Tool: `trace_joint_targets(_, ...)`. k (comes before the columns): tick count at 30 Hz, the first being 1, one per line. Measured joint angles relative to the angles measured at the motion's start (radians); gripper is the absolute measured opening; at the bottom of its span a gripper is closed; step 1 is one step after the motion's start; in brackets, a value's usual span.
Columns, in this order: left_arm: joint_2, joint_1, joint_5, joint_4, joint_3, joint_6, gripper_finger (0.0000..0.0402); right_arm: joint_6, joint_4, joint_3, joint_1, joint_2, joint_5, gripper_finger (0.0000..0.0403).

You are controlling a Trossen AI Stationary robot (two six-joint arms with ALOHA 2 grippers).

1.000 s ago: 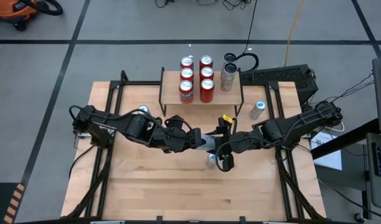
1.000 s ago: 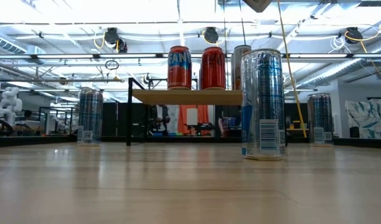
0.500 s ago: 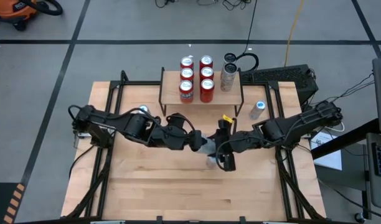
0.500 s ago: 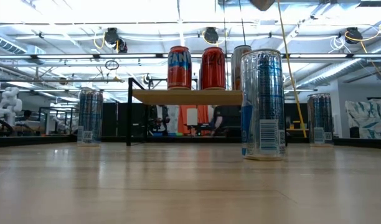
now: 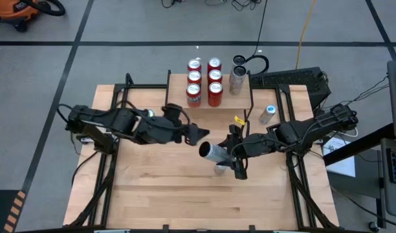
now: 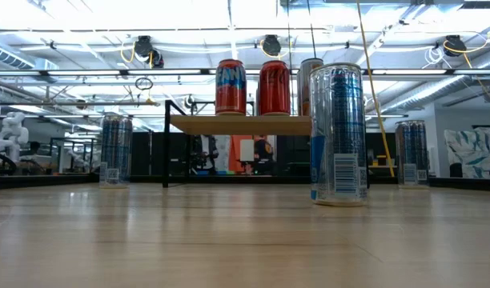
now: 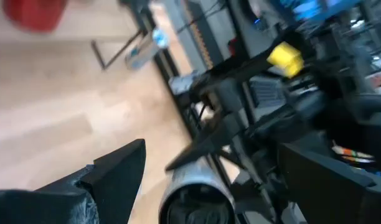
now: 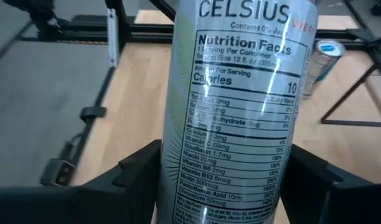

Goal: Place canned beverage on shelf
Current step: Put the white-yellow soda can on the shelf aligned with the other white-yellow soda can

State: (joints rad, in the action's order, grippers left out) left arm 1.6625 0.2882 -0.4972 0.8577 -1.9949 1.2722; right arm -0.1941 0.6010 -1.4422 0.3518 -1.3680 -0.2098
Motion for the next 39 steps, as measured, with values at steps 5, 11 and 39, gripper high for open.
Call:
trace_joint_targets(5,-0.05,0.008,-0.032,-0.008,0.001,-0.109,0.0365,-0.039,-0.035,0.0,-0.019,0.012,0.086,0.0238)
trace_joint_targets(11,-0.077,0.009,-0.039,-0.014,0.001,-0.215,0.0365,-0.074,-0.073,0.0,-0.061,0.06,0.163,0.0238)
trace_joint_targets(39,-0.014,0.041,0.037,-0.416,0.003,-0.813,0.0365,-0.13,-0.391,-0.002,-0.194,0.289,0.271,0.0238)
